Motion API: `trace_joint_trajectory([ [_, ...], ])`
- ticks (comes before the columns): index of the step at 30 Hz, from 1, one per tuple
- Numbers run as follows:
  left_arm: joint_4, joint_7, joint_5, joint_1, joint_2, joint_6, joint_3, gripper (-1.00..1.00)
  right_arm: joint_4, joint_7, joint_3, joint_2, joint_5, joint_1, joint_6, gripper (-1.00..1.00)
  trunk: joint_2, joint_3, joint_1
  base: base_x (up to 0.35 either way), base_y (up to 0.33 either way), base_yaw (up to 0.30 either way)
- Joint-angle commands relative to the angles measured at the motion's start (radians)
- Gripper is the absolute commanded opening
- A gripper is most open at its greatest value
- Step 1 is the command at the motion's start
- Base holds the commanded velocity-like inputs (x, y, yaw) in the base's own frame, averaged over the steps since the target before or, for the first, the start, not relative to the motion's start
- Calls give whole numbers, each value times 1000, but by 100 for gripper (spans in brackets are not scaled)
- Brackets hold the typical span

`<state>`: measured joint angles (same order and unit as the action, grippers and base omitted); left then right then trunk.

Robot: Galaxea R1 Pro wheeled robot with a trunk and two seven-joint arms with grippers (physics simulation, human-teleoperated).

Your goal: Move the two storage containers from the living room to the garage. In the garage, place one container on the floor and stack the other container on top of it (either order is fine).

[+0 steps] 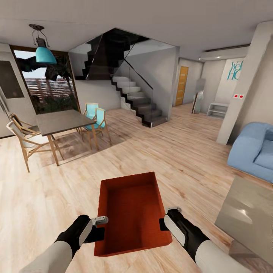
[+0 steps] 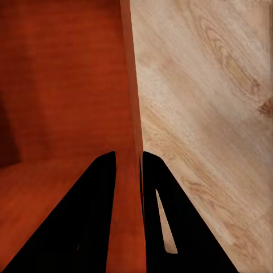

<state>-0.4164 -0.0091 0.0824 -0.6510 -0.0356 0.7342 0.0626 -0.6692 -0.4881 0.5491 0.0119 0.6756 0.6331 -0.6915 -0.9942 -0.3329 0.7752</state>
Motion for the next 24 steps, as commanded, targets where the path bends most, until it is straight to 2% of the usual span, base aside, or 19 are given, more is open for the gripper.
trace_joint_trajectory([
  [1, -2, 2, 17, -1, -3, 5, 8, -100, 0, -9, 12, 0, 19, 0, -3, -100, -1, -1, 1, 300, 205, -266],
  [24, -2, 2, 17, -1, -3, 5, 8, -100, 0, -9, 12, 0, 19, 0, -3, -100, -1, 12, 1, 300, 205, -253],
])
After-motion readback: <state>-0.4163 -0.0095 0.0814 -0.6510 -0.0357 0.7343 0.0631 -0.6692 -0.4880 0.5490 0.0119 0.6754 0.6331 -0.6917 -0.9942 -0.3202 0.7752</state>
